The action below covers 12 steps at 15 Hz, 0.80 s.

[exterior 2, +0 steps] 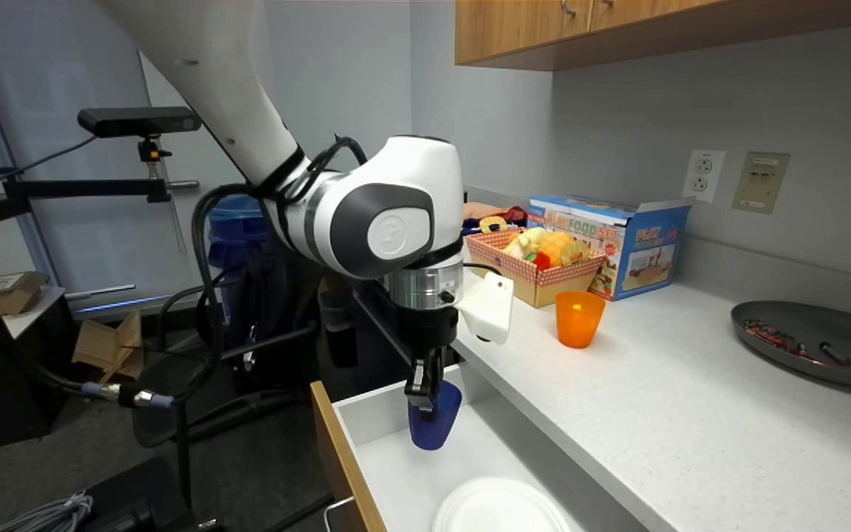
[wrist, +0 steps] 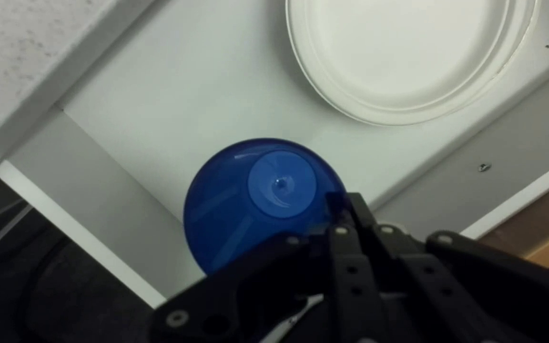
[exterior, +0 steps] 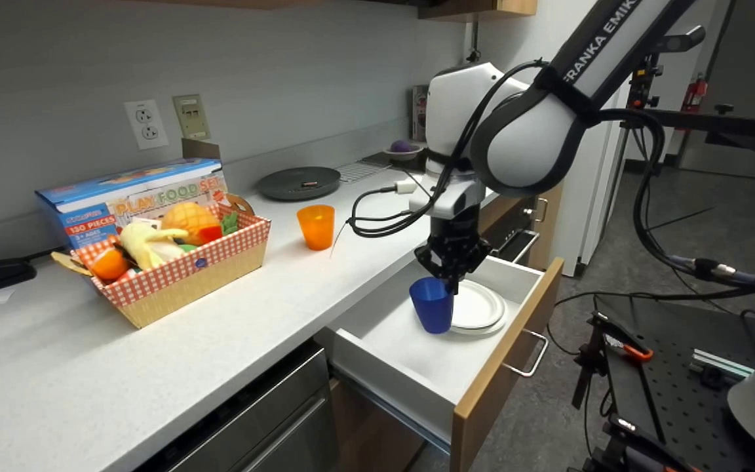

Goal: Open the drawer, put the blue cup inside it, and then close it

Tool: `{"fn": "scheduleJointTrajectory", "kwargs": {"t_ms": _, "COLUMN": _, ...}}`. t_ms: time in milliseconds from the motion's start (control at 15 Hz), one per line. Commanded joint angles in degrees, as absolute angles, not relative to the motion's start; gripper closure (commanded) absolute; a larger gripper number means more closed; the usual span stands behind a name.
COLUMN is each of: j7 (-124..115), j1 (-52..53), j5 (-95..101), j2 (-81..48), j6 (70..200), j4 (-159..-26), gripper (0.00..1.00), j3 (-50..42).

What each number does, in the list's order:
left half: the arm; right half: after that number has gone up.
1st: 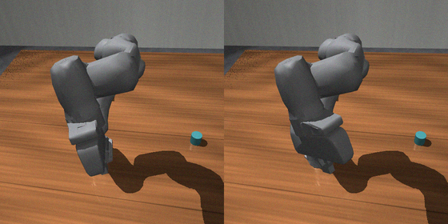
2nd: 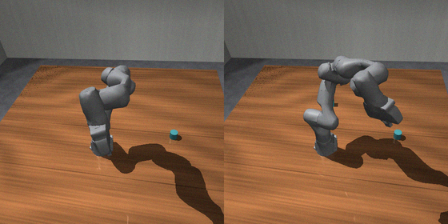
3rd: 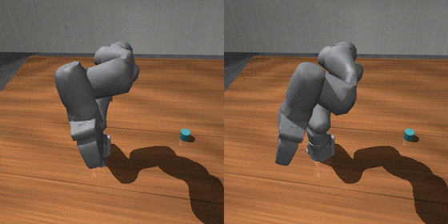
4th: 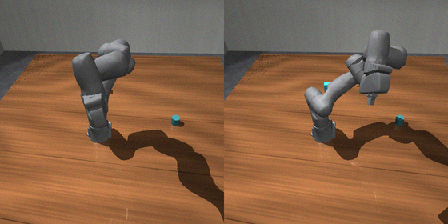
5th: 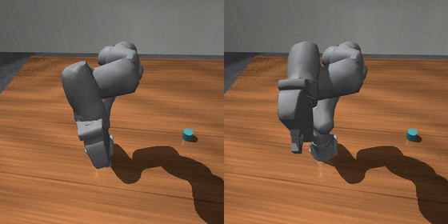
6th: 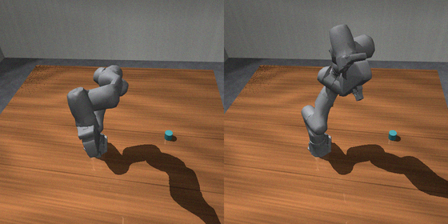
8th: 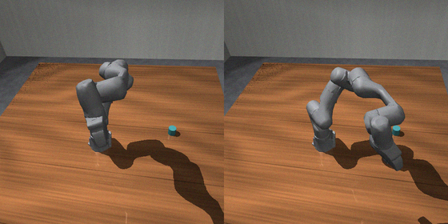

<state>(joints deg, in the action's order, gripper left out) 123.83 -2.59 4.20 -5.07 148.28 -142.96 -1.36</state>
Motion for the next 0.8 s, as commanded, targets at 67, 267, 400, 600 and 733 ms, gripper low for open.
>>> {"fn": "scheduleJointTrajectory", "kwargs": {"t_ms": 67, "j7": 121.4, "j1": -3.1, "j5": 4.5, "j2": -12.9, "j6": 154.6, "j4": -140.4, "gripper": 0.99, "j3": -0.6}}
{"fn": "scheduleJointTrajectory", "kwargs": {"t_ms": 267, "j7": 119.5, "j1": -3.6, "j5": 4.8, "j2": -15.2, "j6": 158.1, "j4": -139.6, "gripper": 0.99, "j3": -0.1}}
{"fn": "scheduleJointTrajectory", "kwargs": {"t_ms": 400, "j7": 118.1, "j1": -3.9, "j5": 5.0, "j2": -16.2, "j6": 159.7, "j4": -139.0, "gripper": 0.99, "j3": 0.1}}
{"fn": "scheduleJointTrajectory", "kwargs": {"t_ms": 600, "j7": 116.6, "j1": -4.2, "j5": 5.6, "j2": -17.0, "j6": 160.8, "j4": -138.6, "gripper": 0.69, "j3": 0.1}}
{"fn": "scheduleJointTrajectory", "kwargs": {"t_ms": 733, "j7": 115.7, "j1": -4.3, "j5": 6.0, "j2": -17.2, "j6": 161.5, "j4": -138.6, "gripper": 0.54, "j3": 0.0}}
